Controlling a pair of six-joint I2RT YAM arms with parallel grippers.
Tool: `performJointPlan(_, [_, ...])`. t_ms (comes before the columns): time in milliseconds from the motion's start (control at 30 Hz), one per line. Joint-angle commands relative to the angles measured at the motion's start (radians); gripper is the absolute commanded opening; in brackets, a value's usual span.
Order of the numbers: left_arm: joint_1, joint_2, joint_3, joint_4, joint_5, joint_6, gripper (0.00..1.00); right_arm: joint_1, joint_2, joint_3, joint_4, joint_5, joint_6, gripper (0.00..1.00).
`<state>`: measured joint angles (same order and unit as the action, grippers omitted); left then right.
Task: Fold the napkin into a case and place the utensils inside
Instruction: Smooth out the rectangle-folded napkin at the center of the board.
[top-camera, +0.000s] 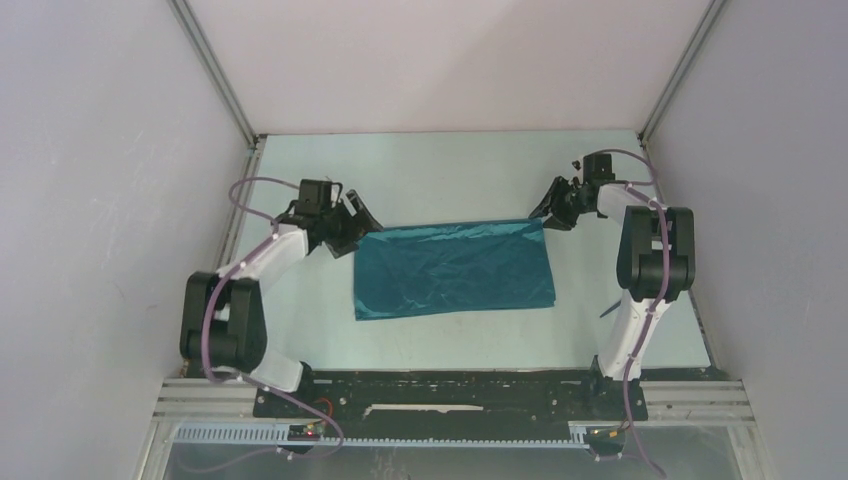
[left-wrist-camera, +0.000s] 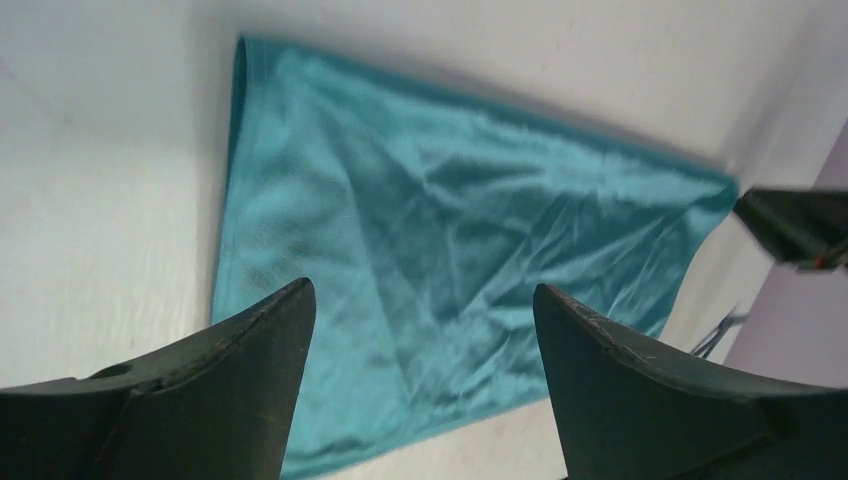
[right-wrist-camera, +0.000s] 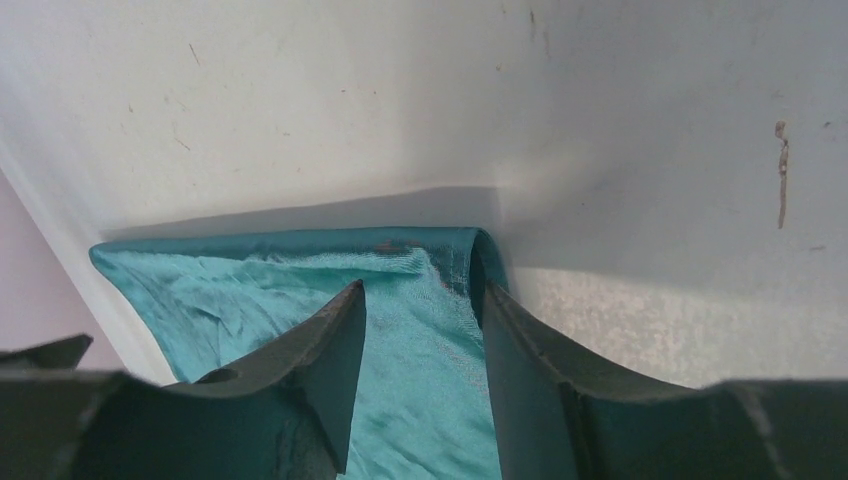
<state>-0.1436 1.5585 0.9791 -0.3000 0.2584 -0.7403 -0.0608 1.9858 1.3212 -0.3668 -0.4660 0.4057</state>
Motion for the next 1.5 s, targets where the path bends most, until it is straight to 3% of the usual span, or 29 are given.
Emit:
performJointPlan(0, [-0.067,-0.198,-0.093,-0.136,-0.098,0.093,0.85,-0.002,-0.057,-0.045,-0.009,0.018,0.010,0.58])
performJointPlan(100, [-0.091,-0.312,-0.184,-0.210,-0.164,0.100,0.80,0.007,-0.177,-0.129,-0.064,0.141,0.026,0.65])
performJointPlan(267, [-0.115,-0.462,-0.301,-0.277,-0.214,0.064,0.72,0.027,-0.325,-0.285,-0.167,0.209,0.061,0.65])
performJointPlan(433, [-0.134,-0.509,-0.355,-0.279,-0.201,0.025,0.59,0.057,-0.463,-0.477,-0.187,0.198,0.077,0.58])
performJointPlan(533, [-0.175,-0.505,-0.359,-0.289,-0.204,0.010,0.56,0.058,-0.517,-0.532,-0.204,0.210,0.081,0.50])
performJointPlan(800, [-0.218,-0.571,-0.389,-0.283,-0.242,-0.031,0.58,0.058,-0.537,-0.573,-0.233,0.260,0.094,0.40])
performJointPlan(1067, [-0.220,-0.558,-0.383,-0.320,-0.257,-0.036,0.58,0.059,-0.582,-0.575,-0.257,0.305,0.062,0.47])
performJointPlan(1167, [-0.221,-0.529,-0.354,-0.402,-0.329,-0.086,0.68,0.058,-0.572,-0.574,-0.258,0.306,0.065,0.47])
performJointPlan(1300, [-0.238,-0.448,-0.332,-0.443,-0.341,-0.114,0.58,0.058,-0.546,-0.575,-0.242,0.304,0.062,0.45])
performJointPlan(1467, [-0.273,-0.406,-0.344,-0.402,-0.329,-0.126,0.53,0.089,-0.535,-0.582,-0.230,0.317,0.062,0.43])
